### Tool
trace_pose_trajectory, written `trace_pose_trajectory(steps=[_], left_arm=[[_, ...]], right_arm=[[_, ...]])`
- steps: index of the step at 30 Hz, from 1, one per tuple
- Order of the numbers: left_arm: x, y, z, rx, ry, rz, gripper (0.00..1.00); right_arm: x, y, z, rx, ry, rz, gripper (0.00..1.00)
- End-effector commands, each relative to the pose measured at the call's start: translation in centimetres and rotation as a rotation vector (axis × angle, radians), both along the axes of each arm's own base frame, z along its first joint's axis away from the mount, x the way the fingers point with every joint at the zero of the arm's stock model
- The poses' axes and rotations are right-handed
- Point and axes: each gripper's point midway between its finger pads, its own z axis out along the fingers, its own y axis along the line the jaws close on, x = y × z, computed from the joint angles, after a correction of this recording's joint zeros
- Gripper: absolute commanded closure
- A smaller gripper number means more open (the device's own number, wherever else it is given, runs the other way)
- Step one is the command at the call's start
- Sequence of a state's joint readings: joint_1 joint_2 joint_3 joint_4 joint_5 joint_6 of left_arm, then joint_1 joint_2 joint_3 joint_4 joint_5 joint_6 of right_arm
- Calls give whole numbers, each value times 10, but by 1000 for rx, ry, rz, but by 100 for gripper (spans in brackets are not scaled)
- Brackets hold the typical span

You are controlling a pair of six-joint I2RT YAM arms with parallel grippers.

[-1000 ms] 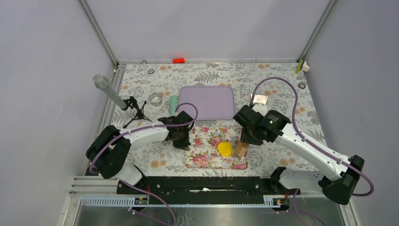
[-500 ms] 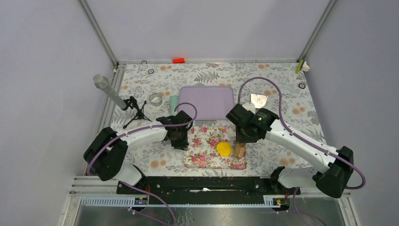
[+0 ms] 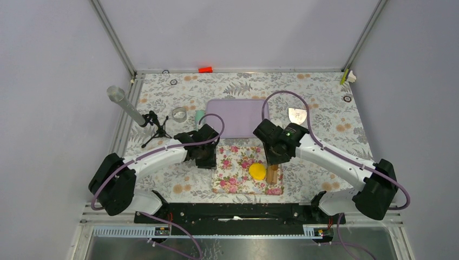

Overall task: Roll out the dumpling wrappers from the dough
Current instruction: Flatten out the dough on the work surface.

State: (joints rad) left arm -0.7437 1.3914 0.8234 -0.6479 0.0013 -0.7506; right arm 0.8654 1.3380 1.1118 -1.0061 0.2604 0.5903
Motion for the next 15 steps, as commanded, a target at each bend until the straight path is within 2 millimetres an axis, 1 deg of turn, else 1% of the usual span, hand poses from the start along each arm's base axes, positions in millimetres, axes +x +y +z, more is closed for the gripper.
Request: trace_pose_trajectory(steps=[1, 6, 11, 15], left_arm=[[15, -3, 25, -22, -80, 8, 69], [13, 1, 22, -10, -79, 14, 69], [10, 4, 15, 5, -63, 16, 70], [10, 4, 14, 4, -63, 17, 70]], right_arm=[[15, 25, 9, 66, -36, 45, 100], [24, 40, 15, 100, -53, 62, 100], [30, 47, 18, 115, -66, 66, 100], [32, 53, 19, 138, -67, 73, 100]])
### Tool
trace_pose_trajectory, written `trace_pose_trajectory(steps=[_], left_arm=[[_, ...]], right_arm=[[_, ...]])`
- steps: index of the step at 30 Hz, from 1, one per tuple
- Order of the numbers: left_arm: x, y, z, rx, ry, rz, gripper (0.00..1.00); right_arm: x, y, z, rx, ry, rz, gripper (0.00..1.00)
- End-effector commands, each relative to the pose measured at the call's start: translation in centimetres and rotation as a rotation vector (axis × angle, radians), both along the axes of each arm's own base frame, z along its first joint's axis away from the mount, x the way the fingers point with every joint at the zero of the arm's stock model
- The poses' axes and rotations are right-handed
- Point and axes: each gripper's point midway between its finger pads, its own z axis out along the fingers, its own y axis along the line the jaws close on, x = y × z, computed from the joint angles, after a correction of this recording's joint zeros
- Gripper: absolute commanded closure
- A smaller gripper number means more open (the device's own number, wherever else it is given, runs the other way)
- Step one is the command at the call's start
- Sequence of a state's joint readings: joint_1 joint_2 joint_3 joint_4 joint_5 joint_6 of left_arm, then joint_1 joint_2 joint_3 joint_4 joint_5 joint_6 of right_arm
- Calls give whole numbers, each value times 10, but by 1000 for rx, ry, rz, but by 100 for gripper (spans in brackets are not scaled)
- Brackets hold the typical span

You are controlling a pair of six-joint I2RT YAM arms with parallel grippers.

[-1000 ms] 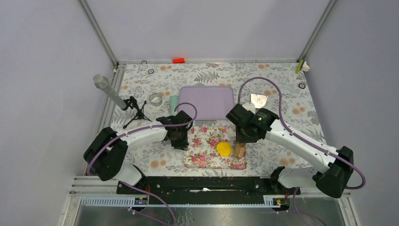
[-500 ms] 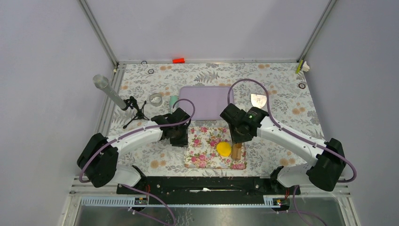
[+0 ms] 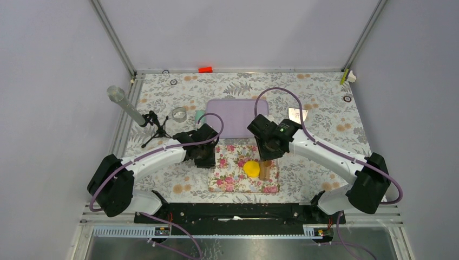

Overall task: Roll out the dumpling wrappers from the dough
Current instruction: Flatten out the dough on the work surface.

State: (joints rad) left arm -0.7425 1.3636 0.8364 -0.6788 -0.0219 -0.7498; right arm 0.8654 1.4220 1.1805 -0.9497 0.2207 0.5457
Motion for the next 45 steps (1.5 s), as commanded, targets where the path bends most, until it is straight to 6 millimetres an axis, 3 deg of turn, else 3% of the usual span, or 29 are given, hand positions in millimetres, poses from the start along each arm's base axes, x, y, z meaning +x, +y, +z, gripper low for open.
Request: trace_pose_trajectory(steps=[1, 5, 14, 18, 21, 25, 29, 34, 38, 45], left_arm=[[9, -1, 5, -5, -40, 6, 70], [10, -1, 3, 5, -36, 4, 70], [5, 15, -14, 70, -17, 7, 70], [8, 21, -21, 83, -5, 24, 70], [11, 20, -25, 81, -5, 28, 70], [8, 19, -37, 78, 14, 27, 71], [3, 19, -46, 78, 38, 34, 75], [1, 18, -53, 77, 55, 39, 82], [1, 18, -54, 76, 58, 33, 100], [1, 16, -55, 72, 62, 22, 100]], right_arm=[[16, 29, 19, 115, -65, 25, 100], [19, 33, 26, 138, -85, 22, 100], [9, -13, 20, -37, -94, -16, 100], [8, -22, 27, -53, -114, -36, 100], [11, -12, 40, 5, -132, -47, 100], [16, 22, 61, 172, -138, -36, 100], [19, 47, 65, 268, -119, -17, 100], [22, 58, 45, 266, -82, -7, 100], [24, 53, 29, 213, -76, -14, 100], [13, 40, 6, 142, -16, -26, 100]])
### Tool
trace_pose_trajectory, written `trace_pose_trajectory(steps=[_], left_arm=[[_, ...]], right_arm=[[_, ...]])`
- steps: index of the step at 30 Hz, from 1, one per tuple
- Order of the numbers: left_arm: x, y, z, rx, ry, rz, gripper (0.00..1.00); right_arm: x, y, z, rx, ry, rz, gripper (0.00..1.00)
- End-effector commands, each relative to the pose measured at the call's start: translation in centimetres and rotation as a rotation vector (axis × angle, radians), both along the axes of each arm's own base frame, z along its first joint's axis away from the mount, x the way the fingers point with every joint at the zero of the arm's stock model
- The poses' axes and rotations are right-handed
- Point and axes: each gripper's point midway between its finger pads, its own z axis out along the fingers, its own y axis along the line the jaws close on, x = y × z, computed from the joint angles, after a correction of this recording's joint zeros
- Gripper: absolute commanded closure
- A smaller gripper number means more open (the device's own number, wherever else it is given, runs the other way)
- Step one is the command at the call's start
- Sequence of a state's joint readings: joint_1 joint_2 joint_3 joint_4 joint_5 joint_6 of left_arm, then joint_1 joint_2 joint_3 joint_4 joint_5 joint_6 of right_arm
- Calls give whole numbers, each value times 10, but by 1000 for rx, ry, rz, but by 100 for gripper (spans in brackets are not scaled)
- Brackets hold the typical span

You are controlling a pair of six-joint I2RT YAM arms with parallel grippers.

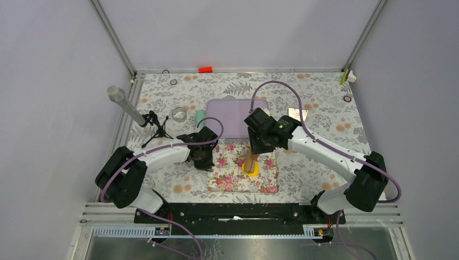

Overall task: Roll out the dumpling wrappers from the dough
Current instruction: Flatten out the dough on the work surface.

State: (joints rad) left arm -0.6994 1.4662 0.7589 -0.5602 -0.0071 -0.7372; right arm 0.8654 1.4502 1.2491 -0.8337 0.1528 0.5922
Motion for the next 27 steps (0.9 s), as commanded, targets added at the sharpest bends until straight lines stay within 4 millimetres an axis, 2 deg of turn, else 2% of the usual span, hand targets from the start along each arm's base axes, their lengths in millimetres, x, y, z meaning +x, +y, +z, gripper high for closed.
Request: trace_pose_trajectory(steps=[1, 4, 8, 11, 13, 21, 27], left_arm=[[-1, 6, -14, 39, 11, -5, 100], [-1, 6, -15, 40, 11, -5, 100], [-2, 7, -16, 43, 13, -3, 100], [-3, 7, -15, 39, 10, -3, 100], [-3, 7, -16, 36, 10, -1, 100], [-4, 8, -16, 36, 10, -1, 100], [-4, 7, -17, 36, 12, -1, 100]], right_arm=[[-7, -5, -15, -34, 35, -6, 100], [-5, 4, -2, 14, 23, -4, 100], [2, 18, 41, 110, -38, 11, 100], [0, 18, 57, 132, -48, 17, 100], [-3, 12, 54, 118, -42, 12, 100], [-28, -11, 21, 68, 42, -17, 100], [-28, -13, 11, 62, 45, -30, 100]])
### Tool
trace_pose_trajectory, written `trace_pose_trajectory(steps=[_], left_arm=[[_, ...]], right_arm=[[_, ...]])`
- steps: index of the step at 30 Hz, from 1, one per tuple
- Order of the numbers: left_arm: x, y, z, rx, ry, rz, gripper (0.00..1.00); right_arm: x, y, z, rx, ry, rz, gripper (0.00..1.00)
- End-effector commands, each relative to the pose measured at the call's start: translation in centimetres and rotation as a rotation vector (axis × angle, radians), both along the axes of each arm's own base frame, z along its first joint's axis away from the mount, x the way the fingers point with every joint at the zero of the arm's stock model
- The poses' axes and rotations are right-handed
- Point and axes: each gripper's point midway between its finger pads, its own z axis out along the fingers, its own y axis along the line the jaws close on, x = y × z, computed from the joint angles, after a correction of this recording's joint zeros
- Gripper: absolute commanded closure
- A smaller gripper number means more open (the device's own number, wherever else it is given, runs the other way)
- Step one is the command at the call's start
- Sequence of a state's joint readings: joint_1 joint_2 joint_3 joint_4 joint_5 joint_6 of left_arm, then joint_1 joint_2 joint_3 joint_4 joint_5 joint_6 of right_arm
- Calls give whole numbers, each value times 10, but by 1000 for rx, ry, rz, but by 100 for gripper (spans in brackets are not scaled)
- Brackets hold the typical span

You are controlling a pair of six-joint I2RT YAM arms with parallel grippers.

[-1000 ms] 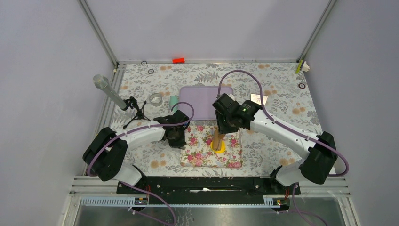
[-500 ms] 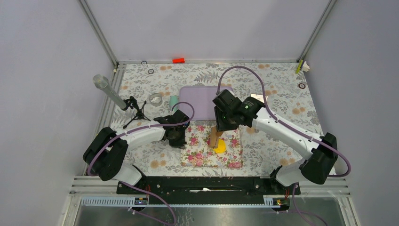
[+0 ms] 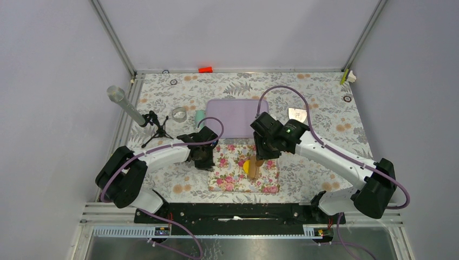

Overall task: Roll out the dumpling wrappers from the dough
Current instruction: Flatten out the dough on the work surface.

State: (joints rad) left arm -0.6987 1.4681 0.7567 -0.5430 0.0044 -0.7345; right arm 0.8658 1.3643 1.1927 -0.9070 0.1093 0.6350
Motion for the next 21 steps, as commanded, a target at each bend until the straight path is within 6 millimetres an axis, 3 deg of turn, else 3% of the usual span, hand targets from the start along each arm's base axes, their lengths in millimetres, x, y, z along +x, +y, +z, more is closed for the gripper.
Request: trace_pose_trajectory(steps=[1, 7, 12, 16, 21], left_arm=[[-5, 11, -16, 52, 15, 4, 100], [-5, 11, -15, 49, 11, 2, 100], [-5, 12, -15, 51, 10, 6, 100], [-6, 12, -16, 51, 11, 9, 100], [-6, 11, -15, 49, 11, 7, 100]], right_arm=[[2, 5, 9, 48, -33, -16, 100], [9, -5, -2, -10, -68, -32, 100], [0, -17, -18, -62, -46, -19, 100], [-10, -37, -31, -206, -65, 14, 100], [-18, -39, -43, -231, -53, 26, 100]])
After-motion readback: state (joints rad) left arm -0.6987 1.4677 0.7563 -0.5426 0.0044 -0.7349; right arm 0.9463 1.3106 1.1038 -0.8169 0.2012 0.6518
